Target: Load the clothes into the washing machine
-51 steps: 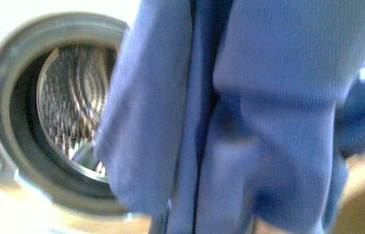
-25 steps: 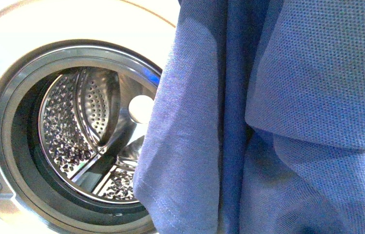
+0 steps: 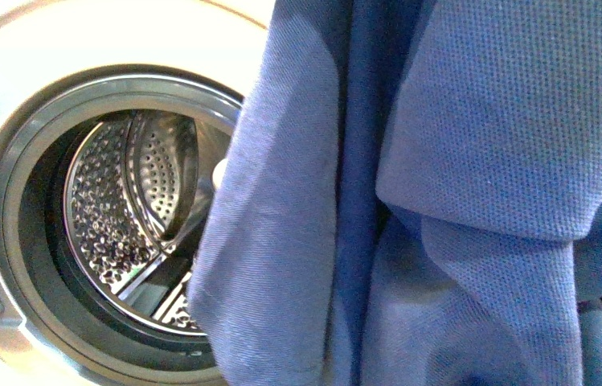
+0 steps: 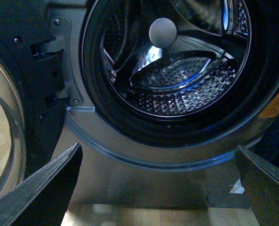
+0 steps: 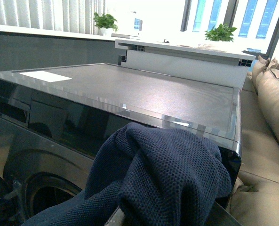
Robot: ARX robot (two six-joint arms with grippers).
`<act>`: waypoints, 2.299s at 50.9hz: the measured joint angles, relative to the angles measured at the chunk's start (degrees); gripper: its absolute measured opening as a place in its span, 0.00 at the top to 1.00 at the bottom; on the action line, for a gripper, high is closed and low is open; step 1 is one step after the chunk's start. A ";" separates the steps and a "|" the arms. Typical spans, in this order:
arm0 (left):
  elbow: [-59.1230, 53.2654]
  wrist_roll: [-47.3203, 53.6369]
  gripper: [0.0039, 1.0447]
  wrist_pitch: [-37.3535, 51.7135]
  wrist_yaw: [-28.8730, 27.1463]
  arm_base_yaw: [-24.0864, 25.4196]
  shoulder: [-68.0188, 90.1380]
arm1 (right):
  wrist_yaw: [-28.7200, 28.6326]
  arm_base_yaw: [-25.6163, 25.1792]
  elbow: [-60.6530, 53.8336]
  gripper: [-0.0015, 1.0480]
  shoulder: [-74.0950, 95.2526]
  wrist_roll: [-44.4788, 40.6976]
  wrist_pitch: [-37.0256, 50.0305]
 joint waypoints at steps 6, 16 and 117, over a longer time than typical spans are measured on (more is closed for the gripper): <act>0.00 0.00 0.06 0.00 0.00 0.00 0.00 | 0.00 0.00 0.00 0.92 0.00 0.00 0.00; 0.00 0.00 0.06 0.00 0.00 0.00 0.00 | 0.00 0.00 0.00 0.92 0.00 0.00 0.00; 35.47 -8.44 0.06 57.53 42.97 -5.81 66.93 | 0.09 -0.04 0.00 0.92 -0.02 0.00 0.00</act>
